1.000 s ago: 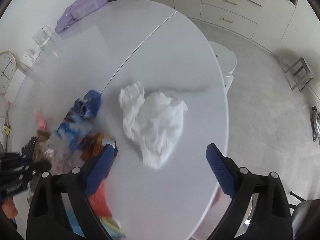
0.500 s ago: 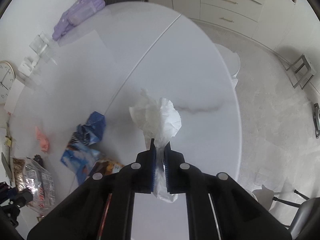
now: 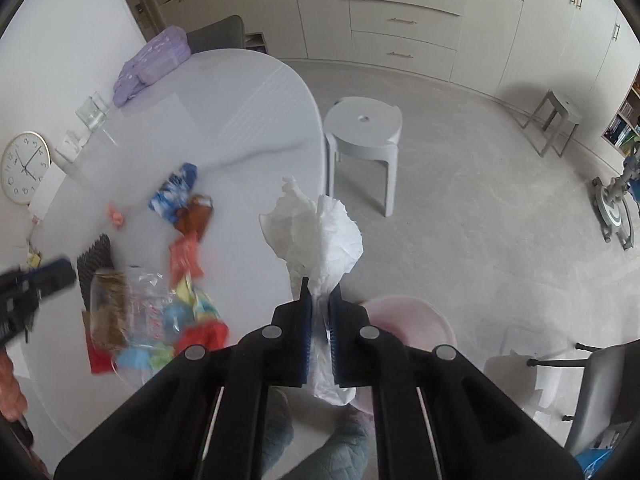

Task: Collect trash
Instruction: 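Carry the clear snack bag with the left tool over the white bin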

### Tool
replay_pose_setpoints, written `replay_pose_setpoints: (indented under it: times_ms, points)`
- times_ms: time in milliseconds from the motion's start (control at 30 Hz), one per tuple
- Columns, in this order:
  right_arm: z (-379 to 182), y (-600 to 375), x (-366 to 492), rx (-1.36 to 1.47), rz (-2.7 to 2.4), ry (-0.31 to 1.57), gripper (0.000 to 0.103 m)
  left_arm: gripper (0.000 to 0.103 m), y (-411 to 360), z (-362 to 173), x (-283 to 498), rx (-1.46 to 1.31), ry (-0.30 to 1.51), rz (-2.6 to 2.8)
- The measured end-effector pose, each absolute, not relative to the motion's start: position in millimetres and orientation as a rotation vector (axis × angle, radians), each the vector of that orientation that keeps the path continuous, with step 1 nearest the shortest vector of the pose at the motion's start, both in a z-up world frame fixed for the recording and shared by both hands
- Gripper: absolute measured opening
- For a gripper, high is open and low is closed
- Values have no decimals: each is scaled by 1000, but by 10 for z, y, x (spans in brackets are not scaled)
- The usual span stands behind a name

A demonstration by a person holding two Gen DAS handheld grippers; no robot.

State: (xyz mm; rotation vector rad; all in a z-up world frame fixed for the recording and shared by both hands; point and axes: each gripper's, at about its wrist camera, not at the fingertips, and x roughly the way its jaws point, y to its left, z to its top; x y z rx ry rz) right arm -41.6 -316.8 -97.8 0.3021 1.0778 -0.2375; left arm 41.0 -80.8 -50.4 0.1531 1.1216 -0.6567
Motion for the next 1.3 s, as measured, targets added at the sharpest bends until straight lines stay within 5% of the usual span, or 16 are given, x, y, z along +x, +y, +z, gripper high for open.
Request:
replay_pose_setpoints:
  times_ms: [700,733,767,833,1100,1267,1300]
  points:
    - [-1095,-3642,-882,334,-65,1046,9,11,-513,-607,332,10,1169,-424]
    - [-1101,-3634,-881,334,-62,1048,9,22,-514,-667,291,14,1186,-437]
    - [-1109,-3624,-882,334,-60,1049,9,49,-522,-731,246,25,1203,-442]
    - [-1125,-3603,-875,336,-51,1053,9,67,-550,-895,132,58,1209,-406]
    - [-1317,-3426,-841,321,-6,1116,9,65,-809,-1536,66,108,1353,-375]
    - [-1448,-3406,-870,331,4,1150,9,27,-907,-1750,155,136,1391,-352]
    - [-1462,-3409,-874,331,5,1154,9,26,-910,-1771,173,134,1397,-346]
